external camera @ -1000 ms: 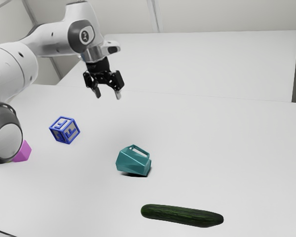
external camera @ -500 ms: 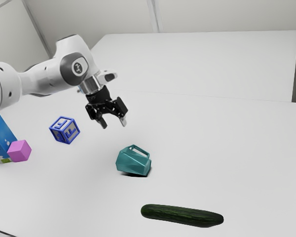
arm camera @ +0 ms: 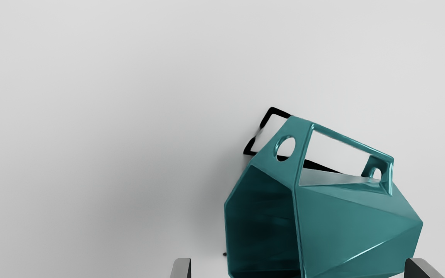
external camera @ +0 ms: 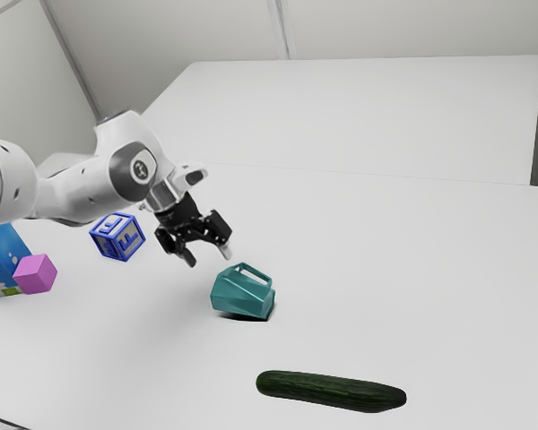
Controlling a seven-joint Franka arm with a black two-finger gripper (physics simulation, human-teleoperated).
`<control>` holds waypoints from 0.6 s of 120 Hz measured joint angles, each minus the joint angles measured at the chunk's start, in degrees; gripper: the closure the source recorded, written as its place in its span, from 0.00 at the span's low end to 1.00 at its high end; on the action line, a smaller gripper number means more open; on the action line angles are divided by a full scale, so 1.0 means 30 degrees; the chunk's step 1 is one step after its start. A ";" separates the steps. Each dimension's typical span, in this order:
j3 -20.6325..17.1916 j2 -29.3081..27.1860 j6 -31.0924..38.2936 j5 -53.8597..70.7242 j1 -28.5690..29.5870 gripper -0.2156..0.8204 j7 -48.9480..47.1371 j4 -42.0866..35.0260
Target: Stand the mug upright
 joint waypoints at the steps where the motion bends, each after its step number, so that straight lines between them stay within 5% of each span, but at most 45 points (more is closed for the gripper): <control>1: 0.0000 0.0018 0.0053 -0.0121 0.0000 0.21 0.0026 -0.0052; 72: 0.0000 0.1417 0.2181 -0.6307 0.0089 0.21 0.2996 -0.1301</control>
